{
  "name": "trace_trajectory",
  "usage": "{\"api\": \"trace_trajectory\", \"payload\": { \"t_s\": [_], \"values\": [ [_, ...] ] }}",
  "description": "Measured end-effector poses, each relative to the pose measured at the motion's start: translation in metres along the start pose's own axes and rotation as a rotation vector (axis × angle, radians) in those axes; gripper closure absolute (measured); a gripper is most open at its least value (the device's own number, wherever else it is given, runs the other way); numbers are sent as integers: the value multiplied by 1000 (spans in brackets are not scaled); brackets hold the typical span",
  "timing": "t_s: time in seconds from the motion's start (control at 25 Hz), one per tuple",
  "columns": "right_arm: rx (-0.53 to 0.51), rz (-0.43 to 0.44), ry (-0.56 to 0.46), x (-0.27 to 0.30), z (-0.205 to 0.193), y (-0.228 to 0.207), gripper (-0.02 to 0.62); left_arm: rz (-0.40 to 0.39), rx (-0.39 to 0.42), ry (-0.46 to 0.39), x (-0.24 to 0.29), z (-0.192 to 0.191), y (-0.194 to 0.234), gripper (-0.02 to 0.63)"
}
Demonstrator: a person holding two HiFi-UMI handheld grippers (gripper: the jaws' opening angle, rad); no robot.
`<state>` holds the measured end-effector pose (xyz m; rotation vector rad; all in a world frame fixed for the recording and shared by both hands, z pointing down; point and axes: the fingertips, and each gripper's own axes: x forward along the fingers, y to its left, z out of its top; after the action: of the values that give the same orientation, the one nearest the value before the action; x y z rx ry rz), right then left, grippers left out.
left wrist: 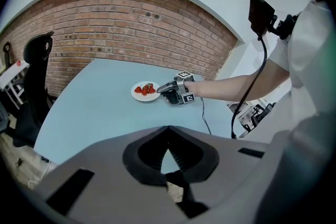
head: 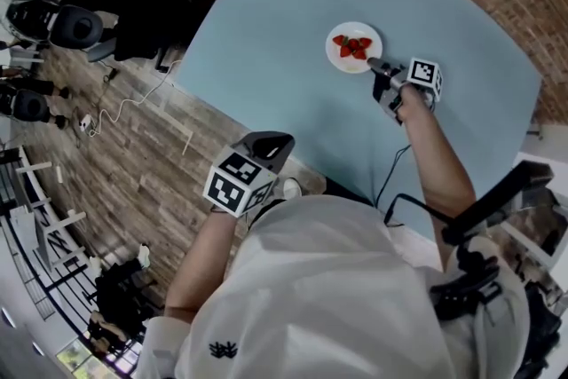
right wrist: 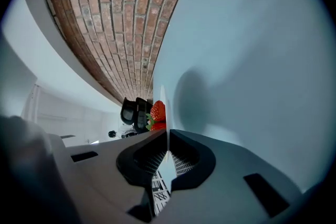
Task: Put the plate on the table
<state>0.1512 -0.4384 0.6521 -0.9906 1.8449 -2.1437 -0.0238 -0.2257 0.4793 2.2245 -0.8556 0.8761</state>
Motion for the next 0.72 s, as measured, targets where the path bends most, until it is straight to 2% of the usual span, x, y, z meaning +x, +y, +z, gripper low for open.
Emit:
{"api": "trace_trajectory", "payload": {
  "t_s": [0.32, 0.56, 0.72],
  "values": [
    [22, -55, -5, 11, 8, -24, 575, -2, -31, 23, 2, -10, 4, 606],
    [24, -96, -3, 12, 9, -29, 575, -19, -13, 30, 2, -4, 0, 606],
    [-35, -167, -7, 14, 10, -35, 575, -32, 0, 35, 2, -1, -2, 606]
  ]
}}
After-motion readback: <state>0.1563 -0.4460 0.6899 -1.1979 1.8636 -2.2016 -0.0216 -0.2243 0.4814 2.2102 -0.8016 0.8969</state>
